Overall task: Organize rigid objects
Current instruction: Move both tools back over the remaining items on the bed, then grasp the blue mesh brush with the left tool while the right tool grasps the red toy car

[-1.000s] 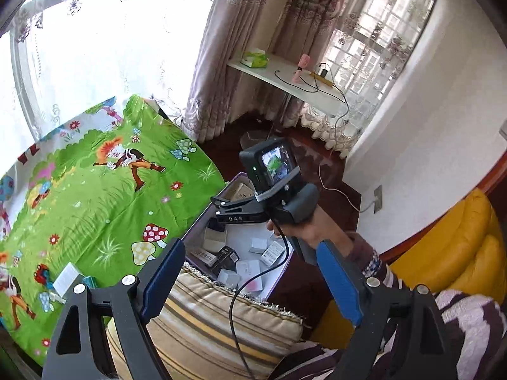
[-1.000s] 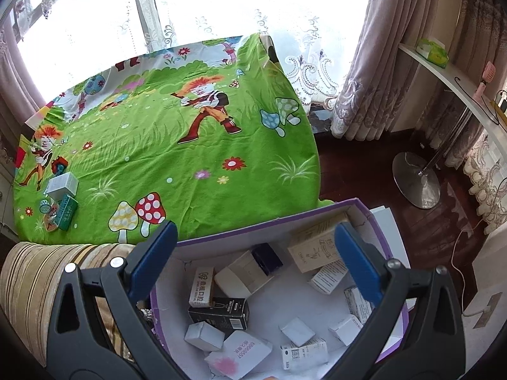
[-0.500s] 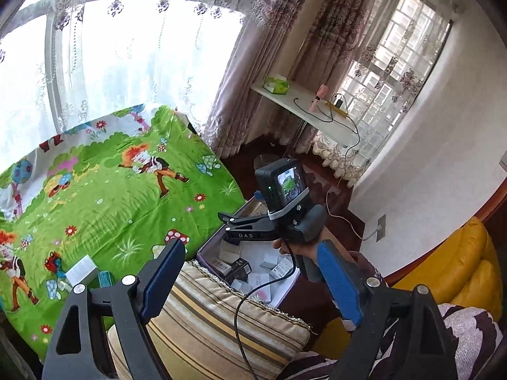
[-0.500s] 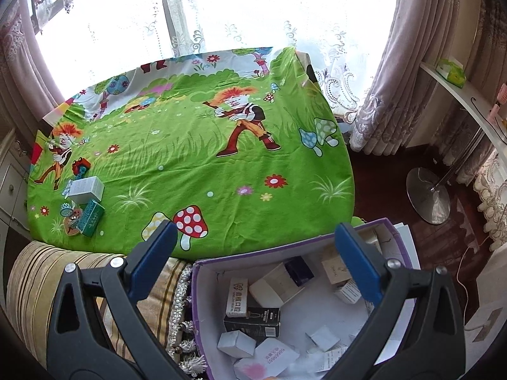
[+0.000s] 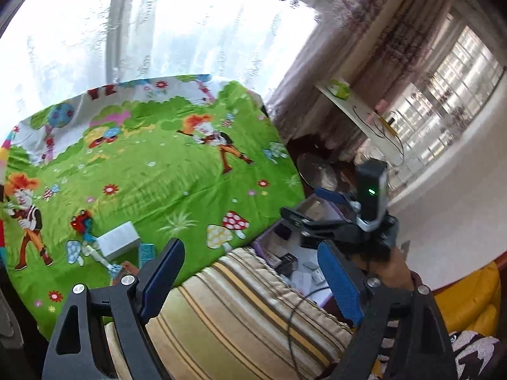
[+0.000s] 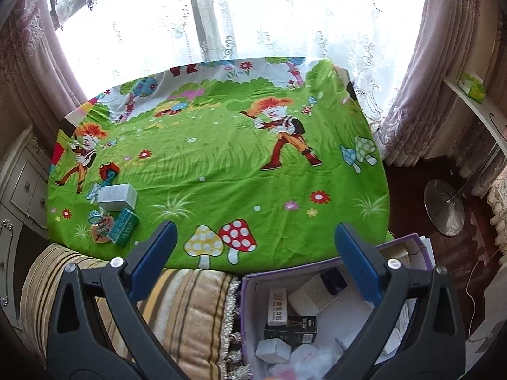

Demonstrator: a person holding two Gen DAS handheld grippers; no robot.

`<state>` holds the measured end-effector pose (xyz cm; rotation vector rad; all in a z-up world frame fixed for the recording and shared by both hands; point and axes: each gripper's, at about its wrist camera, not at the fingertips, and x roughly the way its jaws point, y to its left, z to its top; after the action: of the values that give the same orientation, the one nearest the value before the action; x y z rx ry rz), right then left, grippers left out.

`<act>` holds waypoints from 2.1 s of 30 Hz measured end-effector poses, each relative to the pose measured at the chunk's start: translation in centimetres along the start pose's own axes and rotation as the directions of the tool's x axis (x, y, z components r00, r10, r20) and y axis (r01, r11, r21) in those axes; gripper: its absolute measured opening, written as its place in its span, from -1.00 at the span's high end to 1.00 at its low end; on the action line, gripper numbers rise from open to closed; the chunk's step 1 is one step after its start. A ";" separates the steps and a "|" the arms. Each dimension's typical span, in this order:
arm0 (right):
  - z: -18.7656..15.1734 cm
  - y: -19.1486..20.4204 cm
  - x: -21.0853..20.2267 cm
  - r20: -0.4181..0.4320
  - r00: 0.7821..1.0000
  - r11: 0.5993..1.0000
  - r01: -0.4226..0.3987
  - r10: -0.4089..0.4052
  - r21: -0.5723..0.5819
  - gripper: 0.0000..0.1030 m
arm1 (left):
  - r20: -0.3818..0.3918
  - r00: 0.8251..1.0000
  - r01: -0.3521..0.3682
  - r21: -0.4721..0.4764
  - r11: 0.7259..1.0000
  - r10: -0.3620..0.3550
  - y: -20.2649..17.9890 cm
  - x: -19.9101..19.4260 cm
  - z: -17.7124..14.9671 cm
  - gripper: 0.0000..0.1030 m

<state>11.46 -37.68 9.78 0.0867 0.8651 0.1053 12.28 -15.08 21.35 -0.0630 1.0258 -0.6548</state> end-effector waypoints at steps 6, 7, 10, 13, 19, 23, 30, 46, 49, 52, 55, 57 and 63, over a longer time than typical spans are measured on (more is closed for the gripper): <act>0.3 4.9 1.5 -0.045 0.991 0.991 -0.127 0.126 -0.038 -0.95 | 0.081 0.989 -0.104 -0.181 0.978 0.120 10.8 -1.3 -0.8 -0.69; 0.3 5.7 1.9 -0.055 0.988 0.988 -0.148 0.146 -0.038 -0.95 | 0.087 0.987 -0.115 -0.202 0.973 0.135 12.5 -1.3 -1.0 -0.69; 0.0 8.4 3.3 -0.096 0.980 0.982 -0.178 0.172 -0.060 -0.95 | 0.089 0.981 -0.144 -0.272 0.951 0.174 16.7 -1.0 -2.6 -0.69; -0.3 11.0 5.0 -0.134 0.975 0.977 -0.191 0.177 -0.097 -0.95 | 0.071 0.980 -0.152 -0.334 0.930 0.186 19.5 0.3 -4.4 -0.69; -1.1 15.6 8.2 -0.206 0.962 0.957 -0.221 0.182 -0.186 -0.95 | 0.036 0.979 -0.168 -0.414 0.895 0.200 22.7 2.8 -7.2 -0.68; -1.1 16.9 10.0 -0.233 0.960 0.952 -0.207 0.154 -0.225 -0.95 | 0.007 0.982 -0.174 -0.378 0.910 0.190 22.8 4.9 -8.6 -0.61; 0.6 16.9 12.0 -0.245 0.963 0.952 -0.178 0.116 -0.249 -0.95 | -0.100 0.981 -0.182 -0.189 0.965 0.166 21.4 10.4 -9.9 -0.33; 2.8 17.5 15.5 -0.256 0.958 0.949 -0.194 0.129 -0.249 -0.95 | -0.204 0.954 -0.215 0.045 0.976 0.220 20.6 17.1 -9.8 0.35; 3.1 18.3 15.9 -0.256 0.957 0.944 -0.203 0.136 -0.260 -0.95 | -0.200 0.959 -0.202 0.020 0.979 0.202 21.0 16.5 -10.0 0.62; 3.4 19.7 16.1 -0.253 0.955 0.933 -0.225 0.154 -0.282 -0.95 | -0.172 0.969 -0.188 -0.048 0.981 0.178 21.5 14.7 -10.4 0.63; 3.6 21.4 16.4 -0.246 0.954 0.917 -0.247 0.173 -0.314 -0.95 | -0.139 0.975 -0.192 -0.130 0.973 0.174 22.4 12.5 -11.5 0.63; 3.8 22.8 16.7 -0.247 0.951 0.905 -0.261 0.183 -0.336 -0.95 | -0.116 0.976 -0.201 -0.176 0.964 0.183 22.8 11.2 -12.2 0.63; 3.7 27.3 19.0 -0.233 0.952 0.861 -0.283 0.198 -0.424 -0.86 | -0.054 0.973 -0.229 -0.301 0.926 0.223 24.6 9.0 -14.6 0.63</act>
<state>24.92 -8.29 1.10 -0.2596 0.9908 0.5580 15.29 3.64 -1.84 -0.2068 1.1272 -0.2823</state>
